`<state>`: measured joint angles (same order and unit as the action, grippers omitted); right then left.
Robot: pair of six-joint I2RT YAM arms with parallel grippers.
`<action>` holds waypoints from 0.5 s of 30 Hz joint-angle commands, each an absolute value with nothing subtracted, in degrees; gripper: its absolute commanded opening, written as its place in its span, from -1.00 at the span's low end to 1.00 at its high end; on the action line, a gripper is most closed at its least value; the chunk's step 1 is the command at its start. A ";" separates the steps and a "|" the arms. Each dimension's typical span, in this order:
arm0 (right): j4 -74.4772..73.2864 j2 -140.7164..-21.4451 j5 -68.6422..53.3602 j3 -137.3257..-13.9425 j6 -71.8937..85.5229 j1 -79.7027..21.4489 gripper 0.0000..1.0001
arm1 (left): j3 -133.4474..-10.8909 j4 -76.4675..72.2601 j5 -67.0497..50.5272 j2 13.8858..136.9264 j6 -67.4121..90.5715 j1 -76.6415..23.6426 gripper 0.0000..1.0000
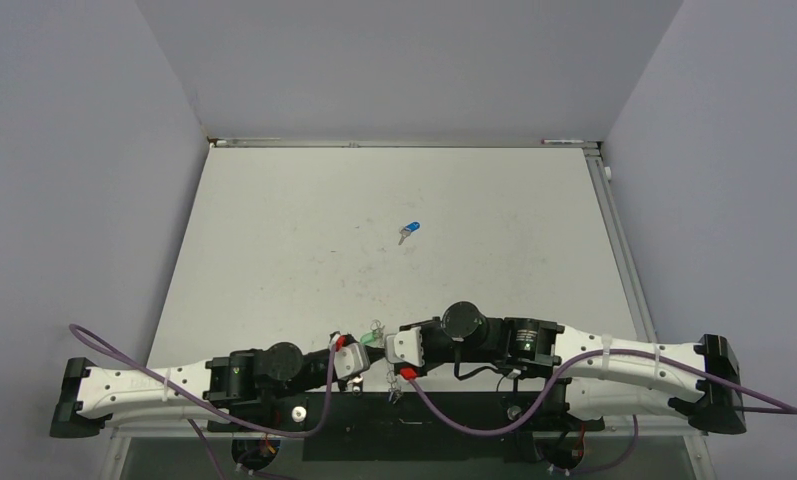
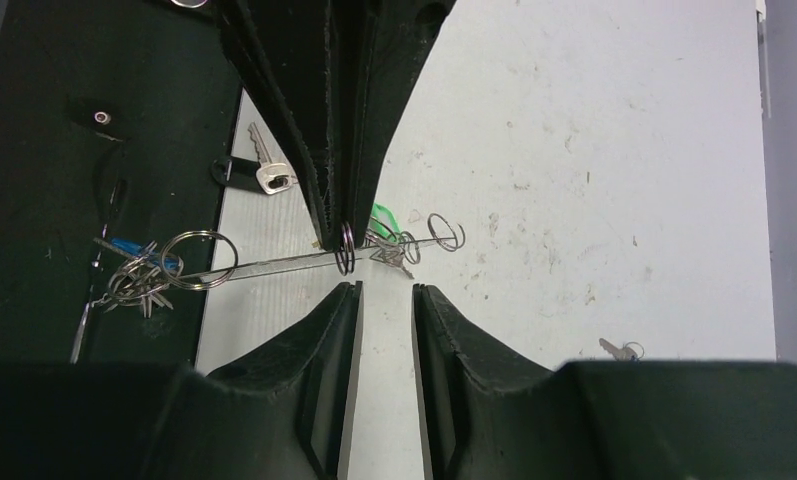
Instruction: Put the keys on the keyring
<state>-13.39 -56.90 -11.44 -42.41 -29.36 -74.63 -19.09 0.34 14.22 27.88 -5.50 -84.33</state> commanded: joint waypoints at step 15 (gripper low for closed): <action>-9.47 -58.74 -16.62 -44.31 -28.21 -74.93 -0.53 | -20.65 -3.59 14.77 28.12 -6.42 -84.73 -1.00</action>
